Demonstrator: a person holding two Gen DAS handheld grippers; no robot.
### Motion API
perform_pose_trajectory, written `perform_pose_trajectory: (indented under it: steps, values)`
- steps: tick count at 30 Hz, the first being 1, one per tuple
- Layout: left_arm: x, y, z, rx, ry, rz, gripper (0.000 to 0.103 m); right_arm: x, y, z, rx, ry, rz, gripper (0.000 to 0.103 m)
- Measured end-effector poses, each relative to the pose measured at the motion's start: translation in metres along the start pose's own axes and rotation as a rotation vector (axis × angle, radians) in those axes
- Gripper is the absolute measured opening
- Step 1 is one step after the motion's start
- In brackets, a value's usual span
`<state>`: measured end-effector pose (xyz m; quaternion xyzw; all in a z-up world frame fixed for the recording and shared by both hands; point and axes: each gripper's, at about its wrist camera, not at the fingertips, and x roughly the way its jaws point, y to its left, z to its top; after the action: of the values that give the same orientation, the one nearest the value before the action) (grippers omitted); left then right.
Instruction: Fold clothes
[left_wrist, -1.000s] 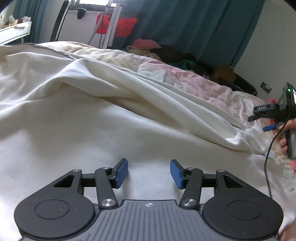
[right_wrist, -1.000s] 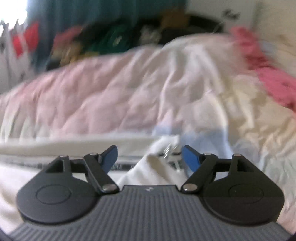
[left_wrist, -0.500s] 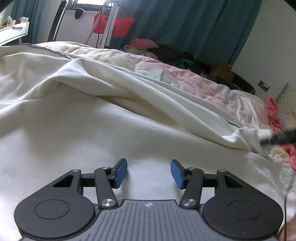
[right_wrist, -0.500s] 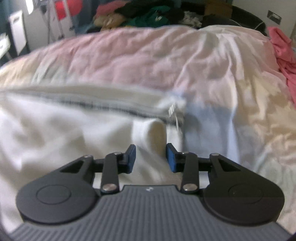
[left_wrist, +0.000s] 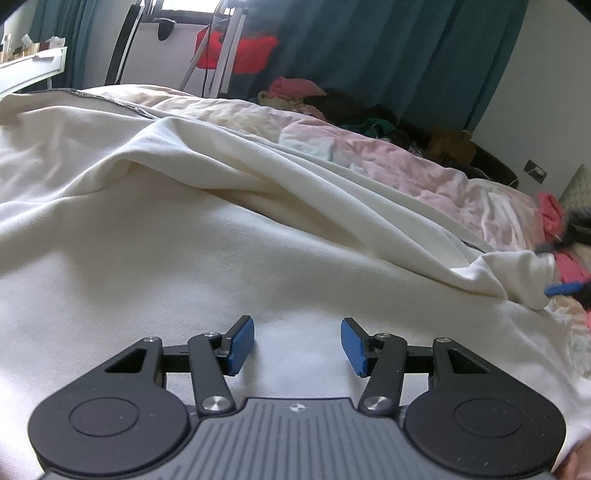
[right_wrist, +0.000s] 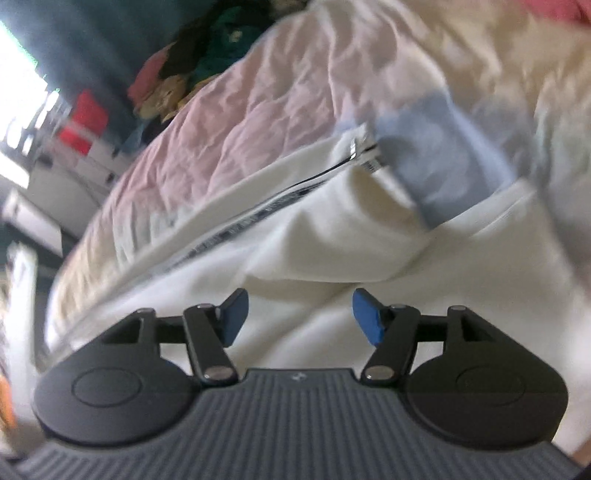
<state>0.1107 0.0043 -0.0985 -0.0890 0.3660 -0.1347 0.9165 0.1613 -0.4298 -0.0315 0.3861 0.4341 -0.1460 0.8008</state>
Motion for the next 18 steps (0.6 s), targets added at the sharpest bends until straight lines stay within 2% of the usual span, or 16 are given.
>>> perform_pose_trajectory:
  steps: [5, 8, 12, 13, 14, 15, 18]
  values:
    - [0.004, 0.003, 0.001, -0.023, 0.011, -0.014, 0.057, 0.048, 0.023, 0.010, 0.198, -0.014, -0.179, 0.065]
    - [0.005, 0.008, 0.002, -0.052, 0.020, -0.029, 0.057, 0.069, 0.027, 0.012, 0.297, -0.055, -0.275, 0.066]
    - [0.005, 0.011, 0.002, -0.063, 0.024, -0.043, 0.057, 0.084, 0.026, 0.013, 0.385, -0.138, -0.381, 0.063]
    - [0.006, 0.012, 0.002, -0.067, 0.024, -0.047, 0.057, 0.083, 0.027, 0.012, 0.398, -0.155, -0.406, 0.042]
    - [0.006, 0.013, 0.002, -0.071, 0.023, -0.051, 0.057, 0.083, 0.029, 0.013, 0.393, -0.171, -0.429, 0.009]
    - [0.006, 0.014, 0.003, -0.074, 0.020, -0.056, 0.057, 0.081, 0.037, 0.016, 0.359, -0.187, -0.434, 0.008]
    - [0.009, 0.018, 0.005, -0.097, 0.020, -0.074, 0.057, 0.061, 0.066, 0.034, 0.250, -0.262, -0.354, 0.008]
